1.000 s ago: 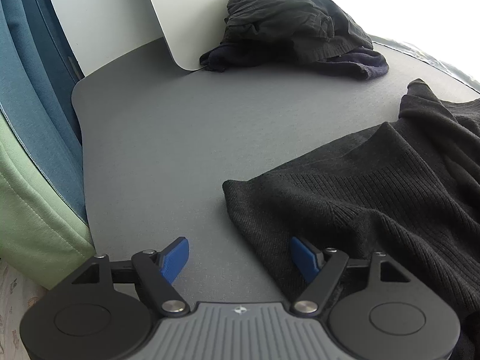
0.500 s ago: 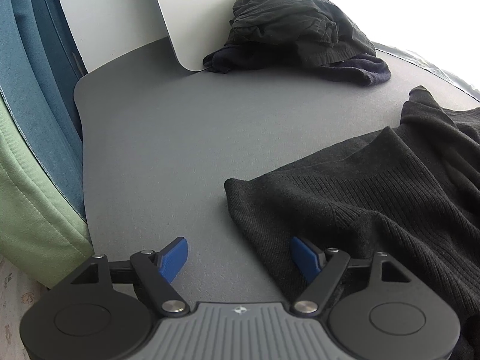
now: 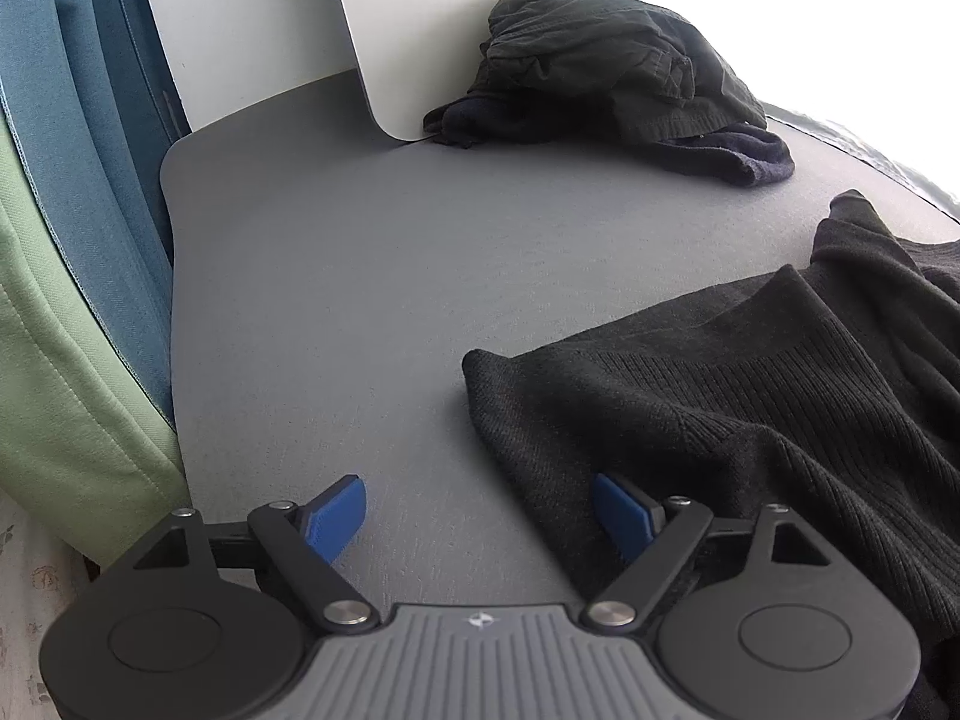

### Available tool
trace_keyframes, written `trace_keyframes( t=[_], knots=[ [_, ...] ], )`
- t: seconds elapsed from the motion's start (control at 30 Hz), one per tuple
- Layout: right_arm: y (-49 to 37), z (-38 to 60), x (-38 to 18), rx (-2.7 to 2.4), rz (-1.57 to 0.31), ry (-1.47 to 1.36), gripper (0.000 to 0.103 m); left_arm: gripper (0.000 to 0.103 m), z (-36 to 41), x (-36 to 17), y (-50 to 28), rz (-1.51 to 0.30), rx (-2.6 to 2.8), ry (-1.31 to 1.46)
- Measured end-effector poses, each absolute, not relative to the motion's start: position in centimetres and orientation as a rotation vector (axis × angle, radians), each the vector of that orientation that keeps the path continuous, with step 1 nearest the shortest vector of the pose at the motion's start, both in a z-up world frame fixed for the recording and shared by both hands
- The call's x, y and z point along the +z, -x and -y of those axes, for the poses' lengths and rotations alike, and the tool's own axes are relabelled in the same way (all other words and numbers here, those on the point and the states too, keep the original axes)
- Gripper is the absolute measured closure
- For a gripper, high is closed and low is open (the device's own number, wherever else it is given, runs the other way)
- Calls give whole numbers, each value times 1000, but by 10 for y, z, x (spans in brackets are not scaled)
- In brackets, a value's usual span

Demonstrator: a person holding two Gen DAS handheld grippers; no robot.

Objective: Fold clothes

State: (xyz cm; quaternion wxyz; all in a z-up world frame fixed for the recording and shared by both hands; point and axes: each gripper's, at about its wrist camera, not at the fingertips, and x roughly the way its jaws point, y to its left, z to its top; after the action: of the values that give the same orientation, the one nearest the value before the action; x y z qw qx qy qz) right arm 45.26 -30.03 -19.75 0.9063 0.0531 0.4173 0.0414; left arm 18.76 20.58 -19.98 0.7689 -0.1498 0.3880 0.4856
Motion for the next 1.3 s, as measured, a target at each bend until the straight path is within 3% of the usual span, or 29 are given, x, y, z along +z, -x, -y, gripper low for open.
trace_keyframes(
  t=[0.27, 0.67, 0.73, 0.8, 0.83, 0.93, 1.07, 1.13, 1.2, 1.23, 1.3],
  knots=[
    [-379, 360, -171, -123, -755, -116, 100, 16, -210, -200, -183, -858, 994, 316],
    [-264, 435, -175, -413, -799, -291, 102, 20, -233, -196, -181, -897, 900, 450],
    [-264, 435, -179, -386, -799, -351, 97, 20, -234, -196, -181, -899, 884, 441],
    [-266, 434, -183, -362, -795, -406, 74, 19, -236, -196, -181, -904, 867, 432],
    [-269, 433, -186, -357, -790, -426, 69, 19, -236, -196, -181, -908, 857, 426],
    [-288, 428, -197, -359, -794, -464, 68, 19, -237, -194, -179, -931, 824, 414],
    [-314, 416, -209, -391, -803, -453, 58, 17, -236, -193, -178, -952, 782, 355],
    [-324, 409, -210, -388, -813, -390, 60, 16, -236, -193, -178, -960, 772, 342],
    [-330, 403, -210, -378, -820, -333, 93, 16, -237, -193, -176, -964, 764, 350],
    [-329, 404, -209, -370, -819, -325, 99, 15, -238, -193, -175, -965, 762, 355],
    [-323, 408, -205, -373, -806, -338, 100, 15, -239, -193, -172, -966, 758, 366]
  ],
)
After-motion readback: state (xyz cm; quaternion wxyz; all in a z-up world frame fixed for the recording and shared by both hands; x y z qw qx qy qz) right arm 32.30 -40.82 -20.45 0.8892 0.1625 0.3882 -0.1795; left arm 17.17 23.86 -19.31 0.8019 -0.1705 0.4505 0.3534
